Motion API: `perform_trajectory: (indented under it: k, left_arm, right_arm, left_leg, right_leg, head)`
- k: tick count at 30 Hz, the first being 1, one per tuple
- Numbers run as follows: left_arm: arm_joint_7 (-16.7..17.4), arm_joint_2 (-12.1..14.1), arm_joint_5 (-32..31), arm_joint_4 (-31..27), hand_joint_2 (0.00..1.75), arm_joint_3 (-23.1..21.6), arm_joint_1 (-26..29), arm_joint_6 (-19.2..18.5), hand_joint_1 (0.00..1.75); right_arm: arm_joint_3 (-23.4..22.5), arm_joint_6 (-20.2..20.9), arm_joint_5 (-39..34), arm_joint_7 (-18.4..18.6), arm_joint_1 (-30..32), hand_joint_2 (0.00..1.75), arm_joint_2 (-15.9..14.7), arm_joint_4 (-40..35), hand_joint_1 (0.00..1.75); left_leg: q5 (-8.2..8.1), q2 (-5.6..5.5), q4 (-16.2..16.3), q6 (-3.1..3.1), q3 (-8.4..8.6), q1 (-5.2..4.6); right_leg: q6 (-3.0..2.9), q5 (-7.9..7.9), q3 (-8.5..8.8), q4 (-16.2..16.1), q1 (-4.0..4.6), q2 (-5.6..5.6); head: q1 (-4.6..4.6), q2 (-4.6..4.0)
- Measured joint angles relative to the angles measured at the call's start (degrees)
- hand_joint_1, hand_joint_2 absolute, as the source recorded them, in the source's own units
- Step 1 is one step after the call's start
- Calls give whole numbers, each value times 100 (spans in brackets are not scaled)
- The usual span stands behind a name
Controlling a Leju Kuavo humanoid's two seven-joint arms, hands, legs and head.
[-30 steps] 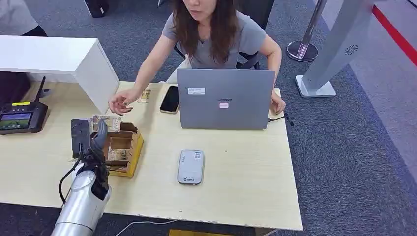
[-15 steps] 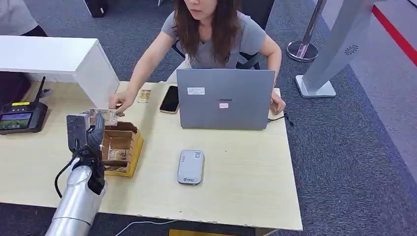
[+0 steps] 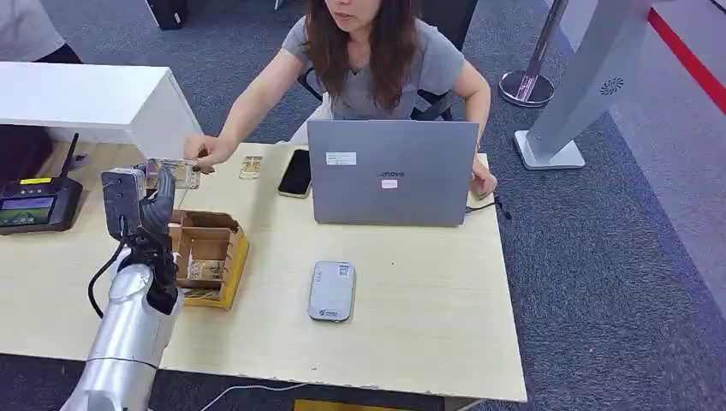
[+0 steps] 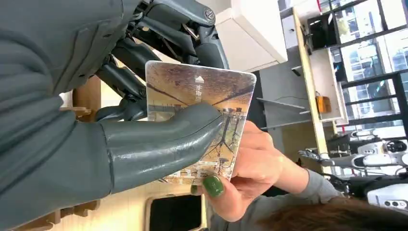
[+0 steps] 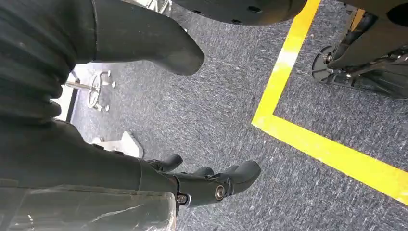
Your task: Pass the card to the sensor for recognition and then transmit it.
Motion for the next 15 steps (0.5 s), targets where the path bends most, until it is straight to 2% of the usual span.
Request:
perform_trajectory:
  k: [3,4,5,6,7,14,15]
  left_arm:
    - [11,0,-13,-18,175,0,-17,0,175]
    - [18,0,-17,-39,175,0,-17,0,159]
    - [20,0,-17,-48,175,0,-18,0,159]
    - [20,0,-17,-55,175,0,-17,0,103]
    - [22,0,-17,-59,175,0,-17,2,65]
    - [22,0,-17,-59,175,0,-17,2,65]
    - [22,0,-17,-59,175,0,-17,2,0]
  right_arm:
    - [4,0,-2,9,-1,175,0,0,0]
    - [7,0,-2,13,0,175,2,0,0]
    - [9,0,-2,15,0,175,2,0,0]
    - [11,0,-2,17,0,175,0,0,0]
    - [15,-2,-2,17,0,175,0,0,0]
    - [15,-2,-2,17,0,175,0,0,0]
    - [15,-2,-2,17,0,175,0,0,0]
  left_leg:
    - [0,0,0,0,0,0]
    - [0,0,0,0,0,0]
    - [0,0,0,0,0,0]
    - [0,0,0,0,0,0]
    - [0,0,0,0,0,0]
    - [0,0,0,0,0,0]
    - [0,0,0,0,0,0]
  right_leg:
    - [0,0,0,0,0,0]
    - [0,0,-1,0,0,0]
    - [0,0,0,0,0,0]
    - [0,0,0,0,0,0]
    - [0,0,0,0,0,0]
    - [0,0,0,0,0,0]
    - [0,0,0,0,0,0]
  head:
    - [0,0]
    - [0,0]
    - [2,0]
    - [0,0]
    - [0,0]
    - [0,0]
    - [0,0]
